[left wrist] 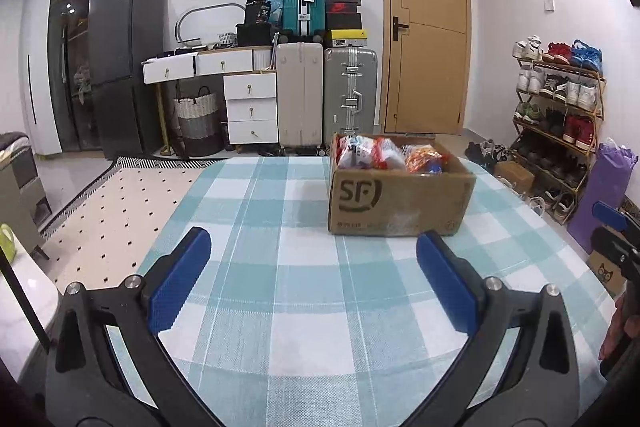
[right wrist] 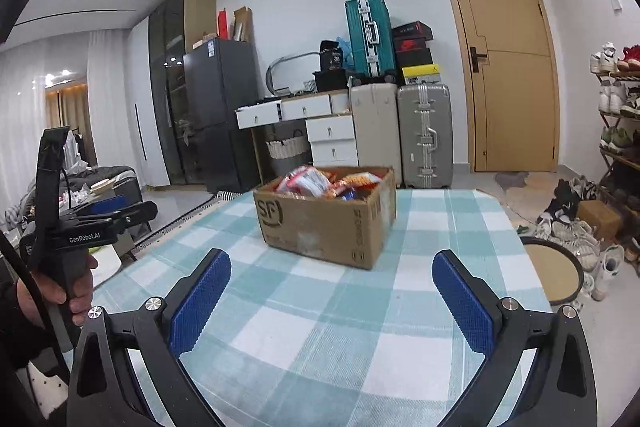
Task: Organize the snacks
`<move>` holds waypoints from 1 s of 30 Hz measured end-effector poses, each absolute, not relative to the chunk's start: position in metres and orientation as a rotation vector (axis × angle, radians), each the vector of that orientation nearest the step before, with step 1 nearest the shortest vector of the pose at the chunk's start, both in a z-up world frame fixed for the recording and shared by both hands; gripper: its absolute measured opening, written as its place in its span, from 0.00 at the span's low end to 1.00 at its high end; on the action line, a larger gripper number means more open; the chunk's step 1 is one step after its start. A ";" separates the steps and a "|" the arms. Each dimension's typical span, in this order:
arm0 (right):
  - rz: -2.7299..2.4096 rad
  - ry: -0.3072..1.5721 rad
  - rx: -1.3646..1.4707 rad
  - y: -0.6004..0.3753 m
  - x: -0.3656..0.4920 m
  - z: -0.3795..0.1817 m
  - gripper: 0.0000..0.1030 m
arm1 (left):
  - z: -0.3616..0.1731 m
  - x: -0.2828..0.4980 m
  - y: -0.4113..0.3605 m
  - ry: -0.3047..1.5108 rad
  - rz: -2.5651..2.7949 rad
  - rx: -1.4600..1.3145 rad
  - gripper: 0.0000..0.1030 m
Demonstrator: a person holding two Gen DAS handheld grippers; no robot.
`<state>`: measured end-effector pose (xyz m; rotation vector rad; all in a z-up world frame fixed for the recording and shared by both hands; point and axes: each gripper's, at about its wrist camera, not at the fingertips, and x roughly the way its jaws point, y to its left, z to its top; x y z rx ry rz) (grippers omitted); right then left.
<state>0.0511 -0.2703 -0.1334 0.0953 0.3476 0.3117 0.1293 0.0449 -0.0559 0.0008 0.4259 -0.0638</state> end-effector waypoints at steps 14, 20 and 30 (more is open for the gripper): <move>0.277 0.343 0.112 -0.278 0.064 -0.173 1.00 | -0.119 0.159 0.056 0.417 -0.018 -0.010 1.00; 0.271 0.353 0.110 -0.277 0.064 -0.179 1.00 | -0.124 0.170 0.049 0.459 -0.011 0.009 1.00; 0.263 0.341 0.113 -0.281 0.061 -0.174 1.00 | -0.126 0.164 0.045 0.433 0.013 0.024 1.00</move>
